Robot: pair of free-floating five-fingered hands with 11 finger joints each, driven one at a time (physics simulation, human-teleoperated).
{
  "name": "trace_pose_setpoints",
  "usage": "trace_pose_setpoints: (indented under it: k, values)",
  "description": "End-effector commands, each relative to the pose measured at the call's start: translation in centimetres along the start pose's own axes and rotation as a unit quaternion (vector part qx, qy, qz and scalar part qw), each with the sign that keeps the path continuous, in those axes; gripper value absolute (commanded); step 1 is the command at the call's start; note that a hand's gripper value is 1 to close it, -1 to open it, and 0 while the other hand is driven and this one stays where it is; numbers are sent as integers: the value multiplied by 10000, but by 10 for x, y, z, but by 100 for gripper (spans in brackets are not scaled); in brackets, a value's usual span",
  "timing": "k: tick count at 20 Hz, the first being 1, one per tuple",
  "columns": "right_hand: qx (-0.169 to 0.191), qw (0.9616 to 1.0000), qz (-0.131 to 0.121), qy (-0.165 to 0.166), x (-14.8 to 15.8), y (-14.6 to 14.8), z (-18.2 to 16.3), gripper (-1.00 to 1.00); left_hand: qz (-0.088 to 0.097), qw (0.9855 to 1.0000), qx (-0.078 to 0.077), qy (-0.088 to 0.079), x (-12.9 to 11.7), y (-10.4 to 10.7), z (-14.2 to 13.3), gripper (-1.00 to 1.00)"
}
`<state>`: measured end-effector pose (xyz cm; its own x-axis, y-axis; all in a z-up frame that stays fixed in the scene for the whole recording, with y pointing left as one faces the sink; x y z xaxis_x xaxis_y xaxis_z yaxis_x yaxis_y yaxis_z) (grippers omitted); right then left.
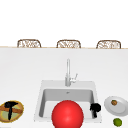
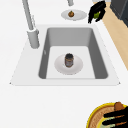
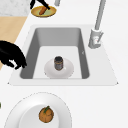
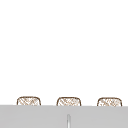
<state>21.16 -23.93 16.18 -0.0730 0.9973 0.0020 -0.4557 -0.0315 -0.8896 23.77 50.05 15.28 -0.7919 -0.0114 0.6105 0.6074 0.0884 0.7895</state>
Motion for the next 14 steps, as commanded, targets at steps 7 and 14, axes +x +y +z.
trace_pose_setpoints:
  k: [7,14]
  values:
    - [0,10000,0,0,0,0,0,0,149,9997,-114,-173,-45,7,29,-100]
    - [0,10000,0,0,0,0,0,0,216,9994,7,-273,-83,2,44,-100]
